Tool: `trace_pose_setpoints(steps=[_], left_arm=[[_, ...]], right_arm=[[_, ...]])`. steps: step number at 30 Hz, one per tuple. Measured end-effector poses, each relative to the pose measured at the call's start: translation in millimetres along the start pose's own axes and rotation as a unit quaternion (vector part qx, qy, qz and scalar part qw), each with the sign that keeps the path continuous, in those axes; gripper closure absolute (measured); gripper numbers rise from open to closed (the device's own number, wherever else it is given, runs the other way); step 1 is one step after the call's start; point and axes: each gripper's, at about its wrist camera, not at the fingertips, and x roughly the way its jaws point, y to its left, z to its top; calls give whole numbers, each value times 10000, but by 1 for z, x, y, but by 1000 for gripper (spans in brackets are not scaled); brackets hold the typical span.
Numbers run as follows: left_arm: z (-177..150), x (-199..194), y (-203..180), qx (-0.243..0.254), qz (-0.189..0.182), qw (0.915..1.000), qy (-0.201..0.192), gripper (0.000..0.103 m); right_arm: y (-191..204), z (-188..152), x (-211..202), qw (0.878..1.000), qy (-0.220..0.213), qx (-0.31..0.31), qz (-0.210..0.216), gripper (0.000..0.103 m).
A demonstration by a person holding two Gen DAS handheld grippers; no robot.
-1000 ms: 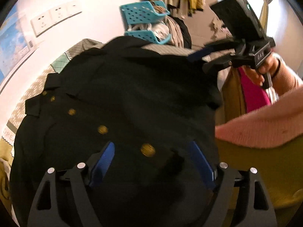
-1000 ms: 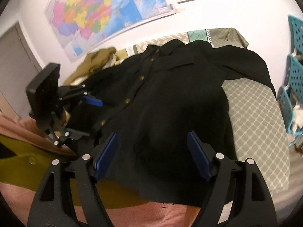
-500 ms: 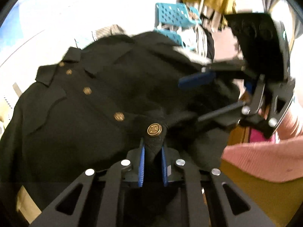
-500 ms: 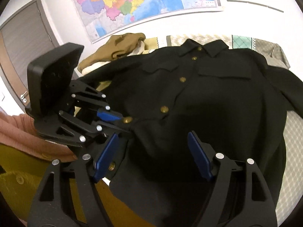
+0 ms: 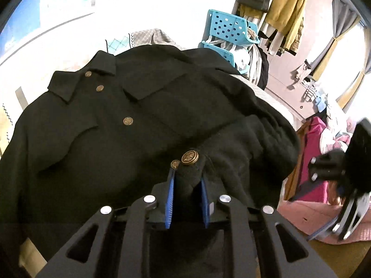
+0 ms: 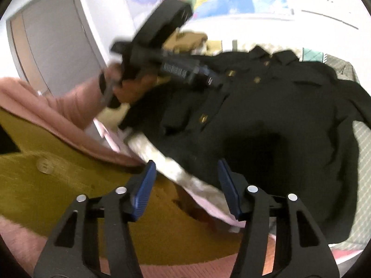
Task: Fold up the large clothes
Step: 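Lay the jacket flat with the left gripper holding the front while the right gripper smooths it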
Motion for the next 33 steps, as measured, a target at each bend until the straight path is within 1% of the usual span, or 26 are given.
trace_pose_setpoints(steps=[1,3,4,6,7,8,9,10,11,12,13,15,16,17,18,19,20,22,23,25,27,29,30,31,32,33], left_arm=[[-1,-1,0,-7,5,10000,-13,78],[0,-1,0,-52,75,10000,20,76],[0,-3,-1,-68,88,9999,13,74],[-1,-5,-1,-125,118,9999,-4,70],[-2,-5,0,-138,134,9998,-3,69],[-3,-6,0,-153,140,9998,-8,68],[-5,-7,1,-196,156,9997,-16,64],[-6,-7,3,-247,178,9995,-8,61],[-8,-9,4,-310,167,9994,0,60],[-10,-12,6,-354,115,9993,-12,58],[-12,-15,6,-369,127,9992,-26,55],[-17,-26,6,-402,69,9991,-90,49],[-21,-36,6,-407,41,9990,-155,45],[-27,-48,6,-394,106,9989,-236,44],[-30,-56,6,-379,164,9987,-291,39],[-38,-68,7,-376,237,9983,-371,28],[-47,-79,9,-420,319,9976,-450,25],[-69,-94,14,-557,442,9962,-495,25],[-79,-98,17,-613,547,9955,-472,25],[-97,-100,24,-782,850,9928,-320,23],[-103,-99,29,-902,1086,9897,-220,23],[-94,-101,30,-786,1307,9877,-353,23],[-82,-101,30,-668,1428,9866,-424,23],[-72,-99,31,-580,1490,9860,-478,23],[-57,-95,33,-463,1531,9856,-542,23],[-34,-86,36,-330,1578,9850,-614,23]], right_arm=[[5,0,9,9999,86,-120,-79,50],[13,3,32,9983,146,-447,-342,51],[15,5,41,9972,188,-557,-452,49],[18,8,60,9944,308,-788,-630,51],[22,8,70,9909,365,-1040,-767,49],[25,8,72,9889,273,-1205,-829,49],[27,10,75,9869,166,-1302,-934,50],[26,10,76,9872,125,-1280,-944,61],[24,11,75,9887,54,-1178,-926,76],[21,13,74,9898,57,-1081,-922,99],[20,13,72,9905,62,-1039,-900,100],[15,14,57,9958,-11,-780,-490,100],[14,15,47,9972,-55,-668,-331,100],[12,15,37,9979,-68,-598,-244,100],[11,12,26,9984,-61,-542,-164,100],[10,9,18,9987,-50,-498,-68,100],[10,7,13,9988,-20,-483,-47,100],[4,1,14,9991,156,-377,-100,100],[0,-2,19,9992,285,-286,-18,100],[3,-2,28,9982,436,-405,-33,100],[6,-1,35,9971,556,-518,-37,100],[3,3,40,9956,696,-615,-82,100],[3,3,39,9962,668,-560,0,100],[5,5,38,9961,656,-590,-15,100],[6,6,38,9957,667,-634,-71,100],[6,6,38,9958,669,-615,-87,100]])
